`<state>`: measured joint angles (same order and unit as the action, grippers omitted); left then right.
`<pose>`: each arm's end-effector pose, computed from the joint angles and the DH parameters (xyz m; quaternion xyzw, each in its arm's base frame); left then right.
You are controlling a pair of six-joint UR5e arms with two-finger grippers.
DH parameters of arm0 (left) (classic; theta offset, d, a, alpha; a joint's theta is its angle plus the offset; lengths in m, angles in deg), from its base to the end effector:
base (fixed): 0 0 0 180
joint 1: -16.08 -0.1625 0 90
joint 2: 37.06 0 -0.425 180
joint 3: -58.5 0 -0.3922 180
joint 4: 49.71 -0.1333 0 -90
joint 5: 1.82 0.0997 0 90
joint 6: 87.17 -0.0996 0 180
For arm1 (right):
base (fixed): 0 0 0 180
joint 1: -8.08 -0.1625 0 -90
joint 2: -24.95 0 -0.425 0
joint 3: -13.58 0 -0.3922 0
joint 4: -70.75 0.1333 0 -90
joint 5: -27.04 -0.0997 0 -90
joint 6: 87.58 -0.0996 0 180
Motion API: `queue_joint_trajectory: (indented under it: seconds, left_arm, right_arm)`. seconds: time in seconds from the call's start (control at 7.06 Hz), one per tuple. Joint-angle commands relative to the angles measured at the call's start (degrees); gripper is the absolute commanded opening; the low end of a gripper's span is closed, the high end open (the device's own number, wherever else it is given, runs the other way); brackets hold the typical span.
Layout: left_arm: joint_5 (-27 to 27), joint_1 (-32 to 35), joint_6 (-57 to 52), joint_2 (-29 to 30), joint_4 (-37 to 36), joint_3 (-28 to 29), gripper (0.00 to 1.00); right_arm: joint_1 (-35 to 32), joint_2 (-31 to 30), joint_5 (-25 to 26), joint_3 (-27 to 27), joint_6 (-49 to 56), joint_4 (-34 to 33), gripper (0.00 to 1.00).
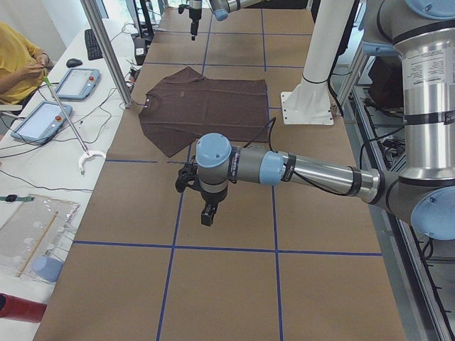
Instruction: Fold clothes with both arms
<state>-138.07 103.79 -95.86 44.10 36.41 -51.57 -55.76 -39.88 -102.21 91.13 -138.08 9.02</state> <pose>-0.0442 -0.4292 0.5616 0.0807 0.3880 0.1129 0.9111 -0.2408 -0.6496 0.4536 0.0636 -0.4513 0.0710 0.8873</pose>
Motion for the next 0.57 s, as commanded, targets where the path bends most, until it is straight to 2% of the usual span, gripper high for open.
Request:
queue_joint_trajectory:
  seconds: [0.0,0.14,0.42]
  left_arm:
    - [-0.07,0.0,-0.1,-0.13,0.01,-0.23,1.0]
    - [-0.07,0.0,-0.1,-0.05,0.01,-0.32,1.0]
    - [-2.52,0.09,-0.18,-0.13,0.01,-0.41,1.0]
  right_arm:
    - [6.95,7.76,10.83,-7.29,-14.83,5.12,0.94]
    - [8.72,8.49,13.39,-9.93,-15.06,5.39,0.92]
    - [10.05,8.59,14.73,-10.75,-15.24,5.48,0.89]
